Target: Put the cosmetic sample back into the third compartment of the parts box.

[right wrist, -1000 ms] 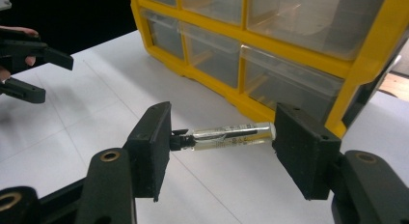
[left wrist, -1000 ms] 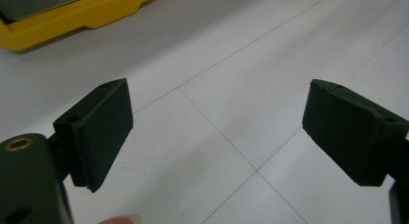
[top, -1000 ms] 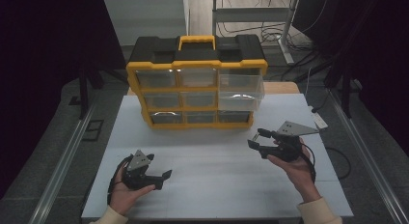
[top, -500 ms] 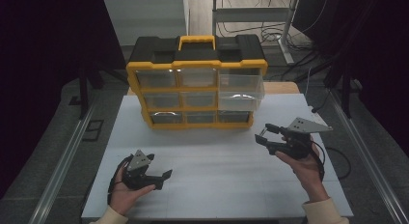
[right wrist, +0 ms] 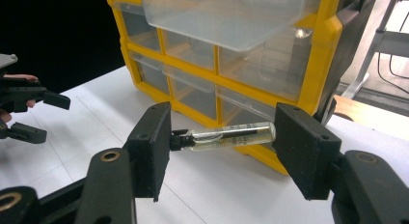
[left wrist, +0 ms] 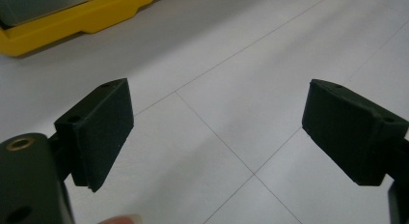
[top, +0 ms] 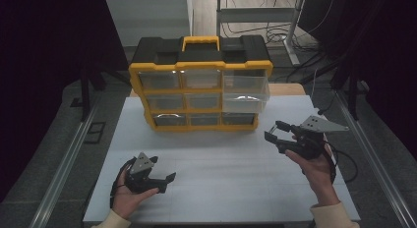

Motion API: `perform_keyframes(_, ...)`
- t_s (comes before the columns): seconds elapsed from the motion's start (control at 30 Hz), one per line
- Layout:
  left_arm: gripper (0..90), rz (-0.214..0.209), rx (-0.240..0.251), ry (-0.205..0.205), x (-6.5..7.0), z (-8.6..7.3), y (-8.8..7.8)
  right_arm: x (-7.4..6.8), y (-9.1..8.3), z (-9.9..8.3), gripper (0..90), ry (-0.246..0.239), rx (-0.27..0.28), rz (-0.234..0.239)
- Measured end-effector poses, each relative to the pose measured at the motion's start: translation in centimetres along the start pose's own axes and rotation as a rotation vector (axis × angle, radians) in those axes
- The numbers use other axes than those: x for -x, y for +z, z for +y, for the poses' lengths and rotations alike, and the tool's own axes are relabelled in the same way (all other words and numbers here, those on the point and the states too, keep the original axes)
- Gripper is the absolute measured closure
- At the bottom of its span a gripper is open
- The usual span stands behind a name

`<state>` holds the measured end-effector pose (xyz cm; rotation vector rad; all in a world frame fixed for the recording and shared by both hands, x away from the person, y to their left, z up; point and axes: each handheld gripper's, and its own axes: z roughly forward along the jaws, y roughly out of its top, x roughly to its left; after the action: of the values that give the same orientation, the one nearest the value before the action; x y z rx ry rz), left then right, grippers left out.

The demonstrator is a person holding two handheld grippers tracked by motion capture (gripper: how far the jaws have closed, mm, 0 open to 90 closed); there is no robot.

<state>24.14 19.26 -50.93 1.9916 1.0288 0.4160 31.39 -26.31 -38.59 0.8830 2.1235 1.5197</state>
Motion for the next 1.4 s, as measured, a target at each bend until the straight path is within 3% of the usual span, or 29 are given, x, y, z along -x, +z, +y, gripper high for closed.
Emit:
perform_keyframes(0.33, 11.5, -0.006, 0.001, -0.003, -0.1, 0.1, 0.0, 0.3, -0.8, 1.2, 40.5, 0.018, 0.04, -0.01)
perform_keyframes(0.8, 11.4, -0.006, -0.001, -0.002, -0.1, 0.1, 0.0, 0.6, -1.4, 4.3, 40.5, 0.012, 0.102, -0.036)
perform_keyframes(1.4, 11.5, -0.006, 0.0, -0.002, -0.1, 0.1, 0.1, 0.7, -1.8, 7.4, 40.4, -0.009, 0.128, -0.063)
